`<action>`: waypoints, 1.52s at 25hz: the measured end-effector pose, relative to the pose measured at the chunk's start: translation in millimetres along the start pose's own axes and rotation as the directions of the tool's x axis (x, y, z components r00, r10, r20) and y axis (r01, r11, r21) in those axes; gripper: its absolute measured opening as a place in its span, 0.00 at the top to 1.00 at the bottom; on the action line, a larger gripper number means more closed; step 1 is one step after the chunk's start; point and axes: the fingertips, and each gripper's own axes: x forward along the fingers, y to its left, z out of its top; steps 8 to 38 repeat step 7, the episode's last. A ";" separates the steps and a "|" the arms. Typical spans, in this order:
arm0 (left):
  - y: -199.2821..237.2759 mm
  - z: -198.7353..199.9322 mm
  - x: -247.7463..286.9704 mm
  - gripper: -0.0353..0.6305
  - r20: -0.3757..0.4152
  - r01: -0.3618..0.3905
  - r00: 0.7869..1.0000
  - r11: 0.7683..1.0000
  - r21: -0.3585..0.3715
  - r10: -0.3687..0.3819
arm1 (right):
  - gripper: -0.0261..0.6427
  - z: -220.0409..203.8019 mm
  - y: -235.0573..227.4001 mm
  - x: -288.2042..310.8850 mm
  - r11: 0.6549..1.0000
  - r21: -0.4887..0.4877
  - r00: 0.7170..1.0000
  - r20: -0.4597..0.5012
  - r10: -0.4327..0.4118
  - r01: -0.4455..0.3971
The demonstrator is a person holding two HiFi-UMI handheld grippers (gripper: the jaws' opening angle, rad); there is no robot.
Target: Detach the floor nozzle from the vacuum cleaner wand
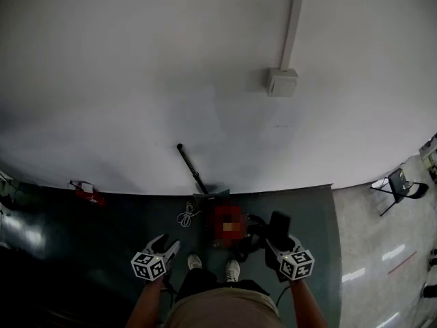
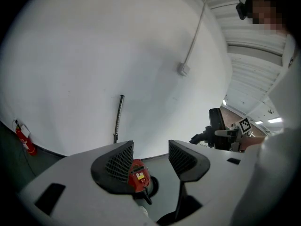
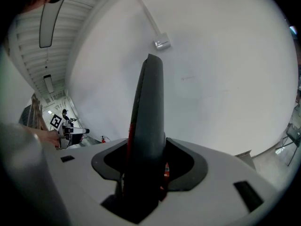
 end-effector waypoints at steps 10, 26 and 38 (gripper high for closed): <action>-24.3 -16.1 11.2 0.58 -0.028 0.013 1.000 1.000 -0.010 -0.014 | 0.62 -9.9 -9.4 -20.4 1.000 0.002 1.000 -0.005 0.006 -0.006; -24.3 -16.1 11.2 0.58 -0.028 0.013 1.000 1.000 -0.010 -0.014 | 0.62 -9.9 -9.4 -20.4 1.000 0.002 1.000 -0.005 0.006 -0.006; -24.3 -16.1 11.2 0.58 -0.028 0.013 1.000 1.000 -0.010 -0.014 | 0.62 -9.9 -9.4 -20.4 1.000 0.002 1.000 -0.005 0.006 -0.006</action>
